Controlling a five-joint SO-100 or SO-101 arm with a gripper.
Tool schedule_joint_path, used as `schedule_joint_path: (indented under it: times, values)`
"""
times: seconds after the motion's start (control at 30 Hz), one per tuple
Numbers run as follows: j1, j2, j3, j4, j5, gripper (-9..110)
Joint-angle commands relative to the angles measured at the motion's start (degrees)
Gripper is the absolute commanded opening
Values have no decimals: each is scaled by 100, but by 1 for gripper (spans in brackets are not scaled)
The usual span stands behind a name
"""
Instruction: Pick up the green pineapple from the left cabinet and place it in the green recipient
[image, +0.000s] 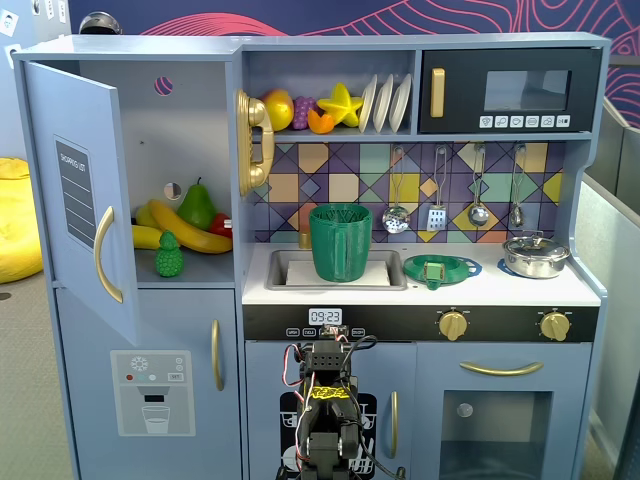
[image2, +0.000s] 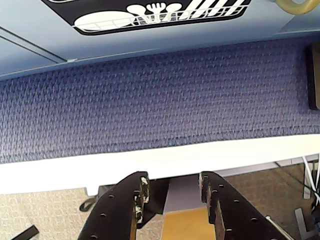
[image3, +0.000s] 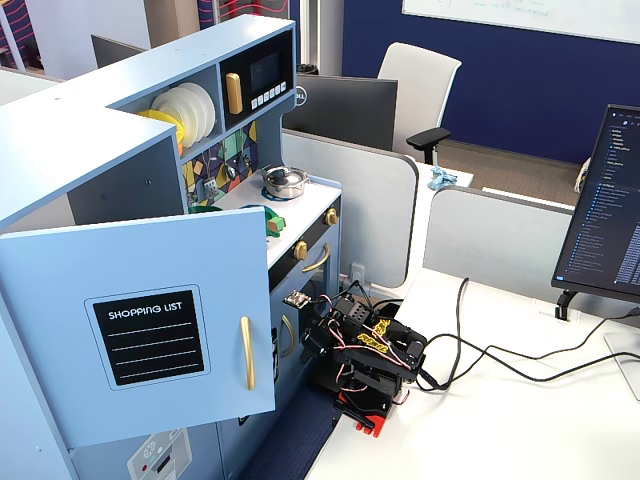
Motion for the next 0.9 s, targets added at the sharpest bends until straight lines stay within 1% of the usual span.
schedule_joint_path:
  times: [0.0, 0.27, 0.4, 0.53, 0.6, 0.7, 0.77, 0.87]
  values:
    - [360, -62, 26, 1011, 44, 0]
    - [325, -62, 26, 1011, 18, 0]
    - [53, -79, 26, 861, -149, 0]
    - [-158, -229, -167, -70, -729, 0]
    - [-369, -519, -492, -896, -800, 0]
    - [-853, -1028, -1512, -2021, -589, 0]
    - [-1151, -1301, -2285, -2566, -721, 0]
    - [-1670, -1617, -3401, -2900, -1090, 0]
